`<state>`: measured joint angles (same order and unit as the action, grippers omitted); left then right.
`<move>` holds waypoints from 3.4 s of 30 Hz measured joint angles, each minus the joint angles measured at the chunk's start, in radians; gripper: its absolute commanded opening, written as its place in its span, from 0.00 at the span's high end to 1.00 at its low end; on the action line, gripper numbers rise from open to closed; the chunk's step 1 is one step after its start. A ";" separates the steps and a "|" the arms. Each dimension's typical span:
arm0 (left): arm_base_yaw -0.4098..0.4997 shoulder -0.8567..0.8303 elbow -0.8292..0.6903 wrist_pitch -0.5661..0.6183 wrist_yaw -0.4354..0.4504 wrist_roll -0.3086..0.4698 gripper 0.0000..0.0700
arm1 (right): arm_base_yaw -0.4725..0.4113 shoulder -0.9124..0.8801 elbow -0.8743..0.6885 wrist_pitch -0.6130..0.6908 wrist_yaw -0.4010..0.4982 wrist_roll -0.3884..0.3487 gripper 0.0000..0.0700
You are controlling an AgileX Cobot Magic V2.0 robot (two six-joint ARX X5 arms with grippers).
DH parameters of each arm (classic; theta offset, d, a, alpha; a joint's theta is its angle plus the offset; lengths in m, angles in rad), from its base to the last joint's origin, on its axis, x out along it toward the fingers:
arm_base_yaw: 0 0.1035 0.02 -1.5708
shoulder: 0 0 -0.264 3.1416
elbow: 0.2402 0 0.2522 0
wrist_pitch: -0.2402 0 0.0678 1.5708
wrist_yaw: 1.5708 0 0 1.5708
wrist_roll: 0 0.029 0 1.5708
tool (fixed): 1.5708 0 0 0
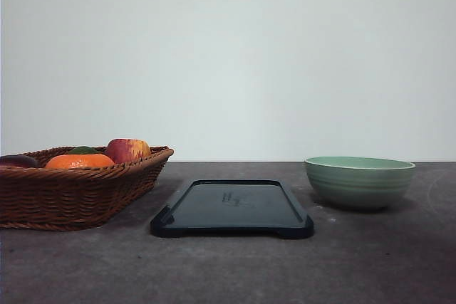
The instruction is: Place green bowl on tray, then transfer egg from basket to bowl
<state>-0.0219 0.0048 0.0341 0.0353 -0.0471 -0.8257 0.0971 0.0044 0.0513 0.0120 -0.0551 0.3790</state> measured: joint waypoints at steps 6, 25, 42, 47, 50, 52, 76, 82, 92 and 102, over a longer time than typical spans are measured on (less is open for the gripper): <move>0.000 0.002 0.077 0.090 0.000 0.172 1.00 | 0.000 0.021 0.097 -0.017 -0.021 0.013 0.99; 0.000 0.419 0.601 -0.540 0.160 0.408 1.00 | 0.001 0.542 0.517 -0.334 -0.202 -0.036 0.99; -0.002 0.916 0.864 -0.801 0.466 0.657 1.00 | 0.002 0.846 0.670 -0.632 -0.292 -0.264 0.98; -0.009 0.921 0.866 -0.793 0.469 0.705 0.44 | 0.002 0.846 0.672 -0.632 -0.283 -0.288 0.46; -0.009 0.919 0.866 -0.779 0.469 0.715 0.33 | 0.002 0.846 0.672 -0.632 -0.281 -0.289 0.43; -0.009 0.919 0.866 -0.777 0.469 0.721 0.33 | 0.002 0.846 0.672 -0.632 -0.281 -0.283 0.44; -0.029 0.919 0.866 -0.776 0.470 0.725 0.33 | 0.000 1.504 1.181 -0.788 -0.168 -0.241 0.51; -0.029 0.919 0.866 -0.753 0.470 0.725 0.33 | -0.007 1.630 1.258 -0.802 -0.149 -0.265 0.51; -0.029 0.919 0.866 -0.729 0.470 0.725 0.33 | -0.008 1.798 1.264 -0.822 -0.150 -0.272 0.84; -0.029 0.919 0.866 -0.727 0.470 0.725 0.33 | -0.008 1.804 1.276 -0.863 -0.151 -0.279 1.00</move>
<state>-0.0509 0.9241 0.9005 -0.6914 0.4225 -0.1005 0.0895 1.8080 1.3270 -0.8506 -0.2059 0.1003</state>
